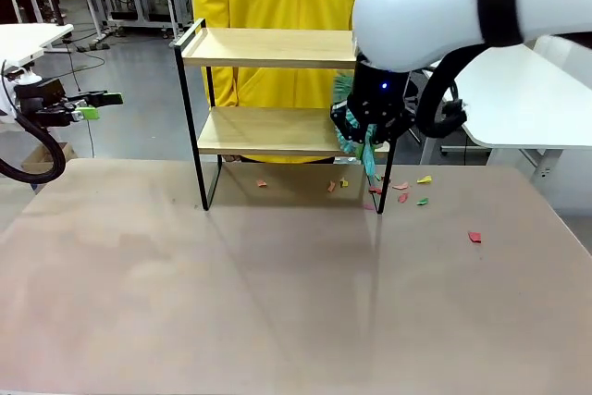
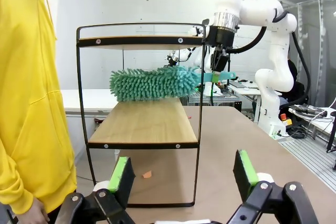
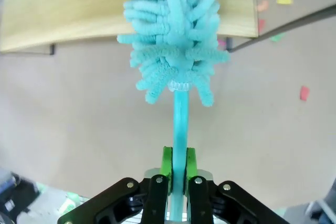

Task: Clean the shelf.
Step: Clean the specific section of the Shelf indicated by the human with the Duster.

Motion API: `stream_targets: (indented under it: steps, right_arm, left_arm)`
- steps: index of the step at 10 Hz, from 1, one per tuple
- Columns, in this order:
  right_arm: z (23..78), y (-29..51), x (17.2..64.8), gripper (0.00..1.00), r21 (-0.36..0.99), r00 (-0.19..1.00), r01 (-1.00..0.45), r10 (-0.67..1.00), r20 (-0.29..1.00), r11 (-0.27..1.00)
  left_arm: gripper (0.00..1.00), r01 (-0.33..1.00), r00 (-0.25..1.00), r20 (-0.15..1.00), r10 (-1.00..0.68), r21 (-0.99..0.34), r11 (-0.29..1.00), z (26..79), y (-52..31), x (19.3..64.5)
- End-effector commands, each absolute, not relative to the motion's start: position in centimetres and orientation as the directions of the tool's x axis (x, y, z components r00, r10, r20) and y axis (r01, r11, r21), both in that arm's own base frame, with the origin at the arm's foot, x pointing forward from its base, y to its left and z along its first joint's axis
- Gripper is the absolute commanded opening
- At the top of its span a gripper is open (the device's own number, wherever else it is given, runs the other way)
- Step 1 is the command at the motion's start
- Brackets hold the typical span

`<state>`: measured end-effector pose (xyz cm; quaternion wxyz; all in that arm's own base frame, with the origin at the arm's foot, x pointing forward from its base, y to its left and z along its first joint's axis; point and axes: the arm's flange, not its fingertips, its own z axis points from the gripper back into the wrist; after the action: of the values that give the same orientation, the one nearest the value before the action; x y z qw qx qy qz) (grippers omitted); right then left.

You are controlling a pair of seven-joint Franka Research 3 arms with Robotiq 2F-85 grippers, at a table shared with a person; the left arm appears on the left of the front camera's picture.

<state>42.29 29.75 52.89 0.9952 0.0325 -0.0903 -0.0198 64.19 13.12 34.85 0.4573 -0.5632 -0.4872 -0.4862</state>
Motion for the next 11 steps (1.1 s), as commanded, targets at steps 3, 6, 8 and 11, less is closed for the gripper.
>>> stream_targets:
  steps: [3,6,8,11]
  right_arm:
    - [53.5,26.4,38.4,0.13,0.219,0.904,-0.426,0.406,0.13,0.878]
    - [53.4,24.0,36.1,0.13,0.215,0.734,-0.67,0.678,0.047,0.71]
    - [53.0,20.6,35.0,0.13,0.191,0.645,-0.746,0.763,-0.031,0.638]
    - [50.7,15.3,35.0,0.13,0.187,0.561,-0.792,0.813,-0.156,0.582]
  left_arm:
    - [1.0,0.993,0.039,0.994,0.1,-0.028,-0.111,34.9,13.1,63.9]
    - [1.0,0.993,0.039,0.994,0.1,-0.028,-0.111,34.9,13.1,63.9]
    - [1.0,0.993,0.039,0.994,0.1,-0.028,-0.111,34.9,13.1,63.9]
    - [1.0,0.993,0.039,0.994,0.1,-0.028,-0.111,34.9,13.1,63.9]
